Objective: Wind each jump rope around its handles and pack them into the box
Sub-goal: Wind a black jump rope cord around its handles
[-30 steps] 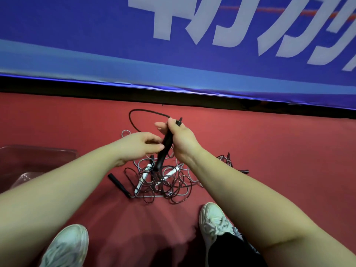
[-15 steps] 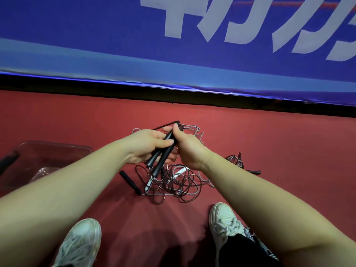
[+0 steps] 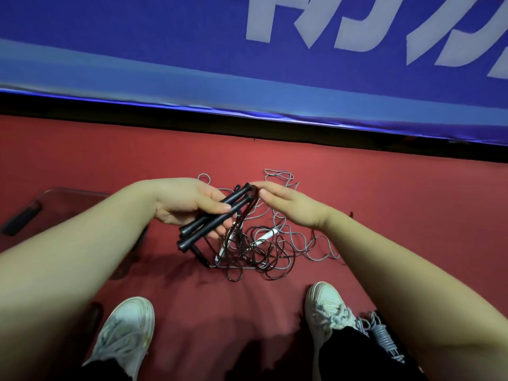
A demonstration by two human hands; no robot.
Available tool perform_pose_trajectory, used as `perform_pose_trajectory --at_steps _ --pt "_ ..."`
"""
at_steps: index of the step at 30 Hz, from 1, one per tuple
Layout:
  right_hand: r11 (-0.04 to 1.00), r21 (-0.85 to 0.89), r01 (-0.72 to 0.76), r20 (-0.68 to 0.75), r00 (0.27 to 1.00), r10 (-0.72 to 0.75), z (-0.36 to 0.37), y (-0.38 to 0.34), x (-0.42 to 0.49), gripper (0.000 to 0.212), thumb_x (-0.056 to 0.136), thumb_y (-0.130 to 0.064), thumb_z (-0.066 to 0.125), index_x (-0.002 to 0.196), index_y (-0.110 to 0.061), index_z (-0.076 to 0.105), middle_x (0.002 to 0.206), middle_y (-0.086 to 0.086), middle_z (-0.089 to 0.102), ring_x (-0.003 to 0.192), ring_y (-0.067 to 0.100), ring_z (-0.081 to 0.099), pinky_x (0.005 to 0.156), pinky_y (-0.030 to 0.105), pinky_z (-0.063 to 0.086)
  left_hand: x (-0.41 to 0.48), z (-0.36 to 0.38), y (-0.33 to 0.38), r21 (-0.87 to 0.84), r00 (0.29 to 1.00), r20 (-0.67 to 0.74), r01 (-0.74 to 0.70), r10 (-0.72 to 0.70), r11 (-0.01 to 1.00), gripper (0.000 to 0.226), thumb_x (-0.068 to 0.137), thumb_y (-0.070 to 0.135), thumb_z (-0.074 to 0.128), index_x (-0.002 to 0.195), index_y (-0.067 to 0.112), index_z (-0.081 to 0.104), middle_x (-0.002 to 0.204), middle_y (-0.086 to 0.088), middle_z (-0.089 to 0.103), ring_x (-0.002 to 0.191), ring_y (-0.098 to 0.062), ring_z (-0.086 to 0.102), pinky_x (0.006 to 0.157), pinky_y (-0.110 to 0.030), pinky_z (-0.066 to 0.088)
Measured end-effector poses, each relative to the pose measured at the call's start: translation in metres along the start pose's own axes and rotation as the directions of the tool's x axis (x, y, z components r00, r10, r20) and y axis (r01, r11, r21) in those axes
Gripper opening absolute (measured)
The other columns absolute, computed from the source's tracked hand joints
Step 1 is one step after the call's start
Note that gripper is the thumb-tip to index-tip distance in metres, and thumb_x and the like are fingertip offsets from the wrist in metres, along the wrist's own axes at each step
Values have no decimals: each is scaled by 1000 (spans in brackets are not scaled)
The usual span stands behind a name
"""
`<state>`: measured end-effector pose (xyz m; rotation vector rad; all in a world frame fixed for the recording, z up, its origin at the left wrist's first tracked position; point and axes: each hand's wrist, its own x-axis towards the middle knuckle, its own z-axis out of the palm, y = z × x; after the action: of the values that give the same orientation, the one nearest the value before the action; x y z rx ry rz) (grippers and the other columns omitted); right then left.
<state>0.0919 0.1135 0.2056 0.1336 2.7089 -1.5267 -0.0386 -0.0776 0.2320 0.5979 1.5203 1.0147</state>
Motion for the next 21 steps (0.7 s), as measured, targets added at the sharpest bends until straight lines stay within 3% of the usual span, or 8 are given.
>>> perform_pose_trajectory --at_steps 2,4,6,9,11,14,17,21 --pt "996 83 -35 15 999 33 10 -6 3 28 103 -26 31 111 -15 56 100 -5 59 99 -3 55 96 15 37 -4 -7 1 -45 1000 16 -9 10 999 34 66 18 68 93 -1 59 73 -11 67 63 -18 68 56 -29 57" --pt "947 317 -42 59 998 24 16 -12 7 35 103 -27 26 94 -8 53 74 -2 50 77 7 58 85 21 43 -5 -13 -1 -113 999 37 -30 34 993 43 58 20 82 91 -1 64 74 -11 68 64 -19 68 57 -31 58" --pt "785 612 -96 110 993 36 20 -20 10 34 99 -37 28 82 -13 46 59 -6 38 58 10 50 66 22 45 -6 -19 -4 -185 994 77 -60 75 981 57 39 24 96 84 1 70 76 -13 67 66 -21 68 58 -32 58" --pt "558 802 -213 180 977 115 20 -32 13 35 93 -44 30 75 -17 42 48 -10 29 43 5 19 40 15 22 -7 -24 -7 -225 987 99 -101 126 969 64 32 26 98 85 1 72 78 -13 68 67 -22 68 60 -32 58" --pt "573 795 -198 138 979 148 21 -40 15 36 98 -40 29 73 -18 41 47 -12 25 41 3 14 39 15 14 -8 -25 -9 -184 990 74 -105 120 977 62 43 24 95 94 0 68 85 -15 71 75 -25 70 66 -35 59" --pt "656 739 -152 47 983 175 24 -53 18 36 101 -36 30 71 -20 40 47 -13 24 40 3 17 38 14 16 -8 -17 -4 177 970 -79 -214 231 961 28 81 14 72 107 18 61 108 -4 71 103 -20 64 93 -37 49" --pt "793 602 -93 -41 988 147 28 -62 21 34 103 -33 30 73 -20 40 48 -14 29 41 3 20 39 15 18 -6 -6 7 506 853 -213 -321 477 800 42 89 12 63 119 38 49 127 3 59 121 -12 54 107 -30 39" --pt "827 560 -43 -135 981 142 27 -70 23 33 103 -32 30 76 -19 44 46 -14 31 39 2 22 39 15 20 1 7 12 704 754 -311 -226 579 673 65 89 18 64 146 22 31 138 -5 50 126 -19 50 108 -37 38"
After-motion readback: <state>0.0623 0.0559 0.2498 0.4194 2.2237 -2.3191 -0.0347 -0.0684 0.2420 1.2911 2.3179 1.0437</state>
